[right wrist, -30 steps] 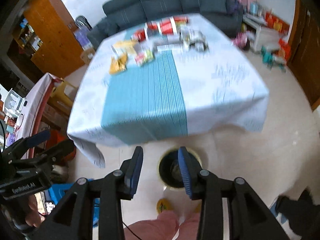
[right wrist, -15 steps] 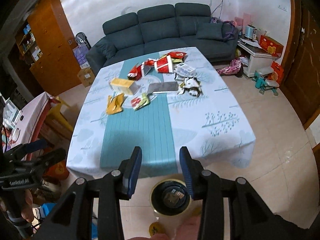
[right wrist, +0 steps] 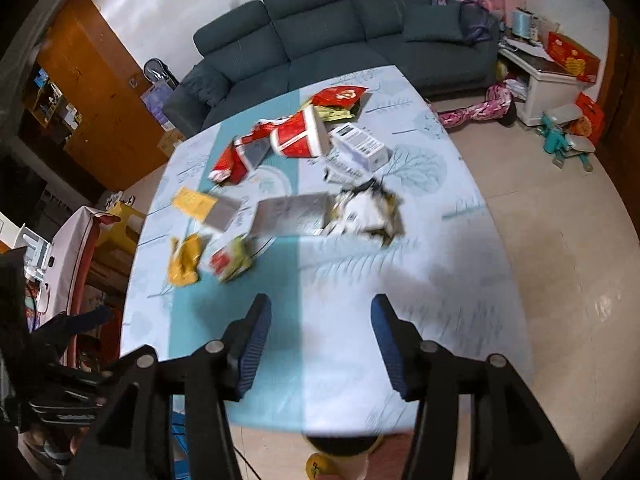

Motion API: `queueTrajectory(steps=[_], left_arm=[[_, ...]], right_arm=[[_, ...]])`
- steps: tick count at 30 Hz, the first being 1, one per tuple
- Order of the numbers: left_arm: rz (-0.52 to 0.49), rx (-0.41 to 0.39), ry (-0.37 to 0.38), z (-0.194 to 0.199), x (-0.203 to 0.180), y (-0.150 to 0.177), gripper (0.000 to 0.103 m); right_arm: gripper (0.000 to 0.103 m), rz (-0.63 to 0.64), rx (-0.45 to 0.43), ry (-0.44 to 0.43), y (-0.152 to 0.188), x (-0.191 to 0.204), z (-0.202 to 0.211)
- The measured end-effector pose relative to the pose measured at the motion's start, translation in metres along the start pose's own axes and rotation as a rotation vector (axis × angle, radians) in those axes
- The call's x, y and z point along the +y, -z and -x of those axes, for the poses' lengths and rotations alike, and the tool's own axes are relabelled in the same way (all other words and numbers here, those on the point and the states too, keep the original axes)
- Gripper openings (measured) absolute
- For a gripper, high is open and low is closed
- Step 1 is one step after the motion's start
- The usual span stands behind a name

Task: Collect trash
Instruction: 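Grasp the white-and-gold wrapper with the right tool while the left tool grasps the red-green snack bag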

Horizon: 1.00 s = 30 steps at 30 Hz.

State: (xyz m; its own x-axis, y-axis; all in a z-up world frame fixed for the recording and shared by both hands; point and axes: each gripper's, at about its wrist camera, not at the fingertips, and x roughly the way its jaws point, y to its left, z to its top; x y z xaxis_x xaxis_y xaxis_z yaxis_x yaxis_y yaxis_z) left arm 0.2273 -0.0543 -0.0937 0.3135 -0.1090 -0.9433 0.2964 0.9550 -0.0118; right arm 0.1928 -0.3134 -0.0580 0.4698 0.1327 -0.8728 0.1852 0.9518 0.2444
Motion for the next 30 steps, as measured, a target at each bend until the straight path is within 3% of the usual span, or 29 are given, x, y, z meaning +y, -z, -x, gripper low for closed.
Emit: queueTrajectory(steps=[6, 14, 17, 28, 30], left_arm=[[0.075, 0.096, -0.077, -0.069, 0.010, -0.040, 0.102], [0.172, 0.144, -0.092, -0.103, 0.027, -0.060, 0.102], [0.163, 0.170, -0.105, -0.111, 0.027, -0.064, 0.101], [0.045, 0.231, -0.176, -0.137, 0.014, -0.082, 0.100], [0.029, 0.244, -0.170, -0.141, 0.013, -0.083, 0.085]], right_arm=[[0.059, -0.003, 0.089, -0.027, -0.055, -0.037, -0.066], [0.065, -0.033, 0.273, -0.078, -0.091, -0.057, -0.153], [0.067, -0.010, 0.285, -0.091, -0.088, -0.057, -0.161], [0.059, 0.107, 0.284, -0.106, -0.075, -0.059, -0.153], [0.059, 0.107, 0.289, -0.111, -0.072, -0.059, -0.152]])
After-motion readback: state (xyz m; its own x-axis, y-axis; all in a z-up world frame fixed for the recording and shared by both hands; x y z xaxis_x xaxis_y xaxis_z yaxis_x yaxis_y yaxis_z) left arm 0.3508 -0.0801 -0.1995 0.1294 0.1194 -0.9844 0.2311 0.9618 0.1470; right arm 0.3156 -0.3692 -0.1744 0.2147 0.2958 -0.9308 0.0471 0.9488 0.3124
